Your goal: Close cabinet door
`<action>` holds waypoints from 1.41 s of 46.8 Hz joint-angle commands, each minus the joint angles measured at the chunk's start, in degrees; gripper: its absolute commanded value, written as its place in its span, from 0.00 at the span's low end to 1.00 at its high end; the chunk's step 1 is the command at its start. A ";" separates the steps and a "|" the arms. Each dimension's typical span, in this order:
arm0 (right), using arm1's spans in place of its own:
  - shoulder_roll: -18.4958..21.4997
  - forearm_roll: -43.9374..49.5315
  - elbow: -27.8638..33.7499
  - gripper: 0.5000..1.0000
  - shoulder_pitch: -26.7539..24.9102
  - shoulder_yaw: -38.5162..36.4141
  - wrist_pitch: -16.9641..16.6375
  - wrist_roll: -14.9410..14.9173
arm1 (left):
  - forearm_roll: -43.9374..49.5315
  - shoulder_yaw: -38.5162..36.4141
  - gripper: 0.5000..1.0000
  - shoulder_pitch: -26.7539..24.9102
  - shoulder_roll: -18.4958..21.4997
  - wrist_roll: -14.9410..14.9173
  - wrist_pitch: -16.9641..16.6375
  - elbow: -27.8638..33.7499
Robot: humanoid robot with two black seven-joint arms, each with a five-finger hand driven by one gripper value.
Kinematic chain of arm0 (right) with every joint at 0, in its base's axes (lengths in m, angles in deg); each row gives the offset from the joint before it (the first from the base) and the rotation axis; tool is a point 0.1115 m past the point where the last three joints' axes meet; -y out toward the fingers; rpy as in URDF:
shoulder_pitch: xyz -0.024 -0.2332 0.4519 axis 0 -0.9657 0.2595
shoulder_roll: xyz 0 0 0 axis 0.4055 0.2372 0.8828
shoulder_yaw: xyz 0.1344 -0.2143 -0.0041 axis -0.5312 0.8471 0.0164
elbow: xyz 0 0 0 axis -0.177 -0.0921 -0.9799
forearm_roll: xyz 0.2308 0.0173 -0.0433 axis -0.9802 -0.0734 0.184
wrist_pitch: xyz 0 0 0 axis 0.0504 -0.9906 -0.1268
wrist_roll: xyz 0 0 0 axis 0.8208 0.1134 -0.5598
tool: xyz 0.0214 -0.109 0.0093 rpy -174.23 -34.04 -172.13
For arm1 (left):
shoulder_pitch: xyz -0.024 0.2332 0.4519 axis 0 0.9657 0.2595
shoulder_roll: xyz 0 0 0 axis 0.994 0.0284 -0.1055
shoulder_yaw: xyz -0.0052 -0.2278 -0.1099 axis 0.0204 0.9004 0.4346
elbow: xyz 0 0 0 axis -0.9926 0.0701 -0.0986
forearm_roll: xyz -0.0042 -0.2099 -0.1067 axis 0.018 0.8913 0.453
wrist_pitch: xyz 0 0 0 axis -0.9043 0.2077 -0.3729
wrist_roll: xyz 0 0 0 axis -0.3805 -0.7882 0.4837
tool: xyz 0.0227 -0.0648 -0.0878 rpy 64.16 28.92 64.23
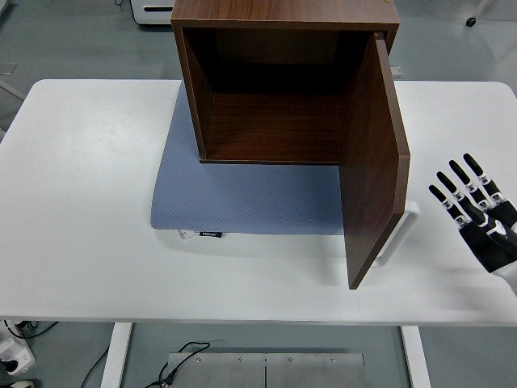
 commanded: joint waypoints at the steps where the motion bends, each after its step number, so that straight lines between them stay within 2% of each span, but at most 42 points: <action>1: 0.14 1.13 -0.19 1.00 0.02 1.23 0.00 -0.01 | 0.00 0.00 1.00 0.06 0.00 -0.03 -0.09 0.00; 21: 0.31 4.30 -0.98 1.00 1.25 5.45 0.00 0.61 | 0.00 0.00 1.00 0.06 0.00 -0.03 0.00 0.00; 66: -0.12 5.88 0.78 1.00 14.70 19.87 0.00 1.66 | 0.00 -0.09 1.00 0.15 0.00 -0.03 -0.09 0.00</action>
